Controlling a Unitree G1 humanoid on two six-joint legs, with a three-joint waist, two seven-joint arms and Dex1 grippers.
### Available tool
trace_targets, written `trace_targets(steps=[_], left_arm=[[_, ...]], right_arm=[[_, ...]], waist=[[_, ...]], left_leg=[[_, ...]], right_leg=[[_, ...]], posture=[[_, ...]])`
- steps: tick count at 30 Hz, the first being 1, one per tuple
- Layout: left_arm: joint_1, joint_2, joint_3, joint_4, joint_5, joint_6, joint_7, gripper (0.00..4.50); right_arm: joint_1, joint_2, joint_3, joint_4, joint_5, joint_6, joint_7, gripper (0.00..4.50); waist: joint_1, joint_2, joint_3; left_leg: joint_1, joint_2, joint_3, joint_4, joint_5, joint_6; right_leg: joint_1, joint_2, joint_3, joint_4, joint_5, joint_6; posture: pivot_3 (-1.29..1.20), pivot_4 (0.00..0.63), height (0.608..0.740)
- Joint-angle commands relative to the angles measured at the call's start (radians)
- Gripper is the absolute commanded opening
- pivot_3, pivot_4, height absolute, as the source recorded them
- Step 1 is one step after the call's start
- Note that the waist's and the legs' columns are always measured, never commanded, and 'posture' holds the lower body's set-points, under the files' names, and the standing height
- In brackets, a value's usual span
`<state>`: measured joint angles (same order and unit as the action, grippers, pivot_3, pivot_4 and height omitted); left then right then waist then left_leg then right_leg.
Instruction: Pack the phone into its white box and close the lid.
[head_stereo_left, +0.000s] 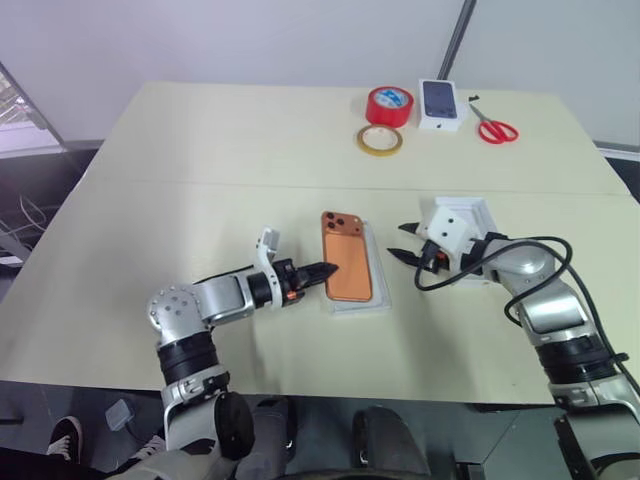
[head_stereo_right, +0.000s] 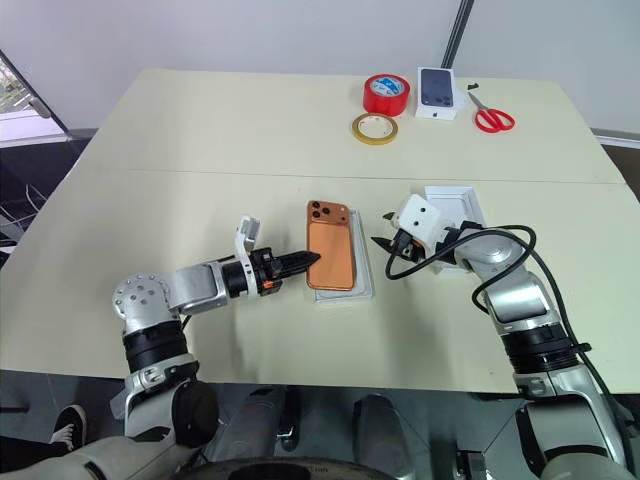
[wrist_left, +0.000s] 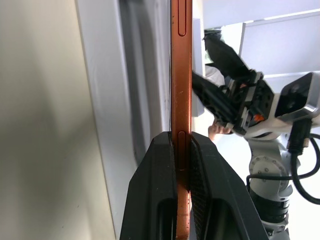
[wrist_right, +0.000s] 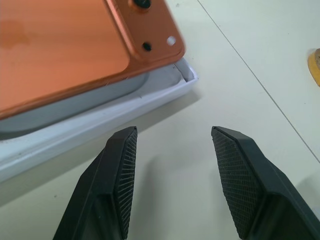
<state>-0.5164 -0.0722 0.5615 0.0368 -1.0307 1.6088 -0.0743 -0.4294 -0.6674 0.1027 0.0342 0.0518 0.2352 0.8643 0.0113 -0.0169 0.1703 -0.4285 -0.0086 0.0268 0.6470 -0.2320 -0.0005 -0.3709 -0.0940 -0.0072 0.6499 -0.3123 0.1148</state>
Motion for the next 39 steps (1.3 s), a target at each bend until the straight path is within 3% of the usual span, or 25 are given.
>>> trace_targets(steps=[1,5,6,10,17,19,25,29,32,34,35,39], left_arm=[[-0.005,-0.013,-0.031,-0.031,-0.018,0.006,-0.007,0.04],[-0.004,-0.016,-0.031,-0.030,-0.019,0.006,-0.006,0.04],[-0.010,-0.018,-0.026,-0.026,-0.019,0.005,-0.005,0.91],[-0.020,-0.005,-0.035,-0.033,-0.020,0.006,-0.001,2.51],[-0.025,0.032,-0.060,-0.055,-0.061,0.006,0.010,2.51],[-0.022,0.105,-0.137,-0.114,-0.071,0.006,0.002,2.51],[-0.050,0.250,-0.198,-0.162,-0.003,-0.019,-0.020,2.51],[-0.031,0.368,-0.336,-0.253,0.062,-0.134,-0.116,2.51],[0.010,0.512,-0.561,-0.281,0.284,-0.363,-0.187,1.29],[0.019,0.511,-0.587,-0.248,0.333,-0.446,-0.202,0.17],[0.016,0.504,-0.594,-0.232,0.345,-0.478,-0.219,0.00],[0.005,0.515,-0.726,-0.179,0.469,-0.587,-0.285,0.00]], right_arm=[[-0.003,-0.011,-0.020,-0.013,0.002,-0.018,-0.003,2.50],[-0.004,-0.008,-0.018,-0.014,0.000,-0.017,-0.004,2.50],[-0.005,-0.007,-0.017,-0.015,0.000,-0.017,-0.005,2.50],[-0.004,-0.001,-0.014,-0.020,0.000,-0.013,-0.006,2.50],[-0.005,0.003,-0.012,-0.019,0.001,-0.013,-0.007,2.50],[-0.008,0.011,-0.008,-0.021,0.001,-0.010,-0.009,2.50],[-0.008,0.020,-0.006,-0.023,-0.002,-0.009,-0.011,2.50],[-0.010,0.012,-0.011,-0.012,0.000,-0.006,-0.005,2.50],[-0.016,0.011,-0.020,0.000,0.008,0.005,-0.004,1.69],[-0.010,0.001,-0.013,0.011,-0.005,-0.013,0.001,0.59],[-0.005,-0.005,-0.008,0.016,-0.012,-0.023,0.004,0.13],[0.009,-0.001,0.007,0.021,-0.030,-0.040,-0.002,0.05]], waist=[[0.000,0.000,0.000],[0.001,0.000,0.000],[0.001,0.000,0.000],[0.001,0.000,0.000],[0.000,0.000,0.000],[-0.001,0.000,0.000],[-0.001,0.000,0.000],[-0.001,0.001,0.000],[-0.001,0.001,0.000],[-0.002,0.002,0.000],[-0.001,0.001,0.000],[0.001,0.001,0.000]], left_leg=[[0.000,0.000,0.000,0.000,0.000,0.000],[0.000,0.000,0.000,0.000,0.000,0.000],[0.000,0.000,0.000,0.000,0.000,0.000],[0.000,0.000,0.000,0.000,0.000,0.000],[0.001,0.000,0.000,0.000,0.000,0.000],[0.001,0.000,0.000,0.000,0.000,0.000],[0.001,0.000,0.000,0.000,0.000,-0.001],[0.001,0.000,0.000,-0.001,0.000,-0.001],[0.001,0.000,0.000,-0.001,0.000,-0.001],[0.001,0.000,0.001,-0.002,0.000,-0.001],[0.001,0.000,0.001,-0.003,0.000,-0.001],[0.001,0.000,0.001,-0.003,0.000,0.000]], right_leg=[[0.000,0.000,0.000,0.000,0.000,0.000],[0.000,0.000,0.000,0.000,0.000,0.000],[0.000,0.000,0.000,0.000,0.000,0.000],[0.001,0.000,0.000,0.000,0.000,0.000],[0.001,0.000,0.000,0.000,0.000,0.000],[0.001,0.000,0.000,0.000,0.000,0.000],[0.000,0.000,0.001,0.000,0.000,0.000],[0.000,0.000,0.001,0.000,0.000,0.000],[0.001,-0.001,0.001,-0.001,0.000,0.000],[0.000,-0.001,0.002,-0.001,0.000,-0.001],[0.000,-0.001,0.002,-0.001,0.000,-0.001],[-0.001,-0.002,0.002,-0.001,0.000,-0.001]], posture=[[0.00,0.150,0.728],[0.00,0.150,0.728],[0.00,0.150,0.728],[0.00,0.150,0.728],[0.00,0.150,0.728],[0.00,0.150,0.728],[0.00,0.150,0.728],[0.00,0.150,0.728],[0.00,0.150,0.728],[0.00,0.150,0.728],[0.00,0.150,0.728],[0.00,0.150,0.728]])
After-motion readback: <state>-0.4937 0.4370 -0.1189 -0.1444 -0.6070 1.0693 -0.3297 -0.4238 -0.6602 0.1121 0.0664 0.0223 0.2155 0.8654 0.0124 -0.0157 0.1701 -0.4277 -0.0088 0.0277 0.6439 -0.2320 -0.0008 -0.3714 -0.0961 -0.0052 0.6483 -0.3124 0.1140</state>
